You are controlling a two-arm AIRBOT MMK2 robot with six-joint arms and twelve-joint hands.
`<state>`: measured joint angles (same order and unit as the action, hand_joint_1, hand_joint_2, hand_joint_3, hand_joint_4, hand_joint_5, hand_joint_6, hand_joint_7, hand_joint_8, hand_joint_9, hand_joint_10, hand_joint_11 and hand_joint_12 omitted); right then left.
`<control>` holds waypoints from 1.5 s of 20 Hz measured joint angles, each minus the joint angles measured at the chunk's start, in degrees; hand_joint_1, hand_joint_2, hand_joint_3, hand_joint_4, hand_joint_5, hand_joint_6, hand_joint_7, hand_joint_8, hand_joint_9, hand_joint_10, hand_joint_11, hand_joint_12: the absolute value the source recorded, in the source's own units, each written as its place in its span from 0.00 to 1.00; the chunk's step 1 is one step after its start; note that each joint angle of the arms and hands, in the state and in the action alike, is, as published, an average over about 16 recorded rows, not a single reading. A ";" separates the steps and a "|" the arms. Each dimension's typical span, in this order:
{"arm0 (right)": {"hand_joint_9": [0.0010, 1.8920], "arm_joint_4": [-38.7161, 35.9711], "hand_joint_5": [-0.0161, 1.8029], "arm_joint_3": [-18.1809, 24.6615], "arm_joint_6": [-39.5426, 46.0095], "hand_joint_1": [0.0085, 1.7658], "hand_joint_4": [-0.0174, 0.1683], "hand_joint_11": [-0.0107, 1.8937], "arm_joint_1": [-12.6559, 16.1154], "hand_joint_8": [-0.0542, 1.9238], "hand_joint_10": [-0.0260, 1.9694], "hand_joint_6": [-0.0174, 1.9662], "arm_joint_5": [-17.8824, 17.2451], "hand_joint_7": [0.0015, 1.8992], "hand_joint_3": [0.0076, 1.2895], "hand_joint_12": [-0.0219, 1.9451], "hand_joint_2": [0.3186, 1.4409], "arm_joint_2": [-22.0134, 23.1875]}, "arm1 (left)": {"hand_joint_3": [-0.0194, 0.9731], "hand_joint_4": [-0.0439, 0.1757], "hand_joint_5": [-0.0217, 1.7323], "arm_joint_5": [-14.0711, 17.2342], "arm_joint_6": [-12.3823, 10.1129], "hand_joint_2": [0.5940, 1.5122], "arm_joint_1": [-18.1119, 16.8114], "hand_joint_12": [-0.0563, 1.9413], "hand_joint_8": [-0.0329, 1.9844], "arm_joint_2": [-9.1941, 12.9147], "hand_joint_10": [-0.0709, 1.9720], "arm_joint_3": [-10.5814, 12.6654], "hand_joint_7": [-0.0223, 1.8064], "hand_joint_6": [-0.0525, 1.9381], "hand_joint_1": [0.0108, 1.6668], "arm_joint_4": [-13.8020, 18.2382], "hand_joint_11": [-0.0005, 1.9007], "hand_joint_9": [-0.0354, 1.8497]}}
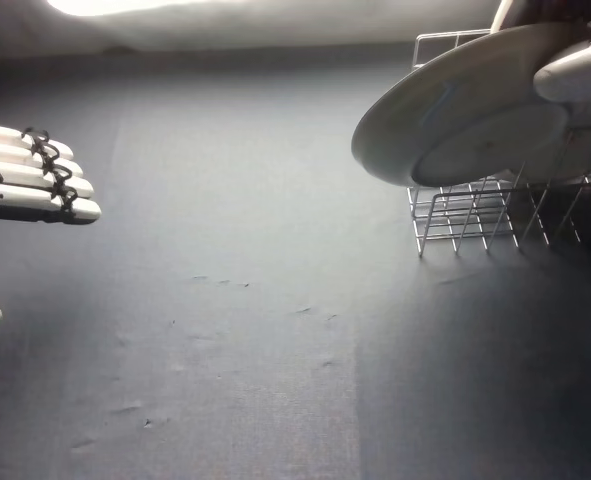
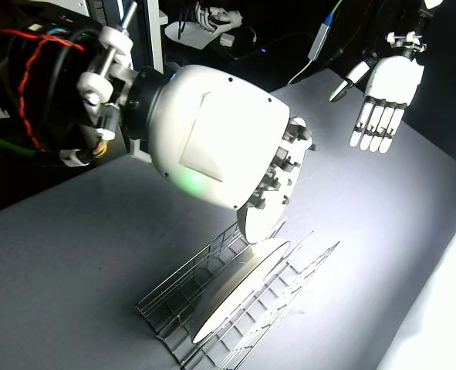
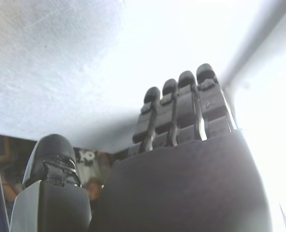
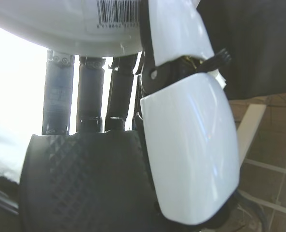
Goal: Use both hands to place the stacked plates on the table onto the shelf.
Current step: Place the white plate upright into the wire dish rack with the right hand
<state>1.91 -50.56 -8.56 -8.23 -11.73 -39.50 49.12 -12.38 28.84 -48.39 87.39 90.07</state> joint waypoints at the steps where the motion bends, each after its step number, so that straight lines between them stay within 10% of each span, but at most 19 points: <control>1: 0.57 -0.11 0.56 -0.17 -0.06 0.80 0.07 0.49 -0.26 0.28 0.49 0.34 -0.03 0.62 0.00 0.56 0.58 0.16 | 0.04 0.19 0.03 -0.01 0.00 0.59 0.00 0.03 0.02 -0.04 0.04 -0.08 0.02 0.03 0.01 0.01 0.01 0.03; 15: 0.55 -4.67 0.55 -3.17 -0.42 0.79 0.07 0.48 -7.25 0.32 0.47 0.38 -3.80 0.60 0.00 0.53 0.58 0.64 | 0.04 0.19 0.03 0.59 -0.01 0.59 -0.78 0.03 0.02 -0.61 0.04 -2.45 0.03 0.03 0.01 0.17 0.01 0.03; 30: 0.40 -14.08 0.40 -6.15 -1.31 0.69 0.08 0.28 -11.39 0.13 0.04 0.14 -8.91 0.42 0.01 0.36 0.65 -0.91 | 0.04 0.19 0.03 2.54 1.03 0.62 -5.21 0.03 0.02 -0.49 0.04 -11.93 0.03 0.03 0.01 0.46 0.01 0.03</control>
<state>-12.17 -56.70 -9.87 -19.62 -20.63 -40.41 51.65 -11.35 23.63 -48.88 75.46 90.53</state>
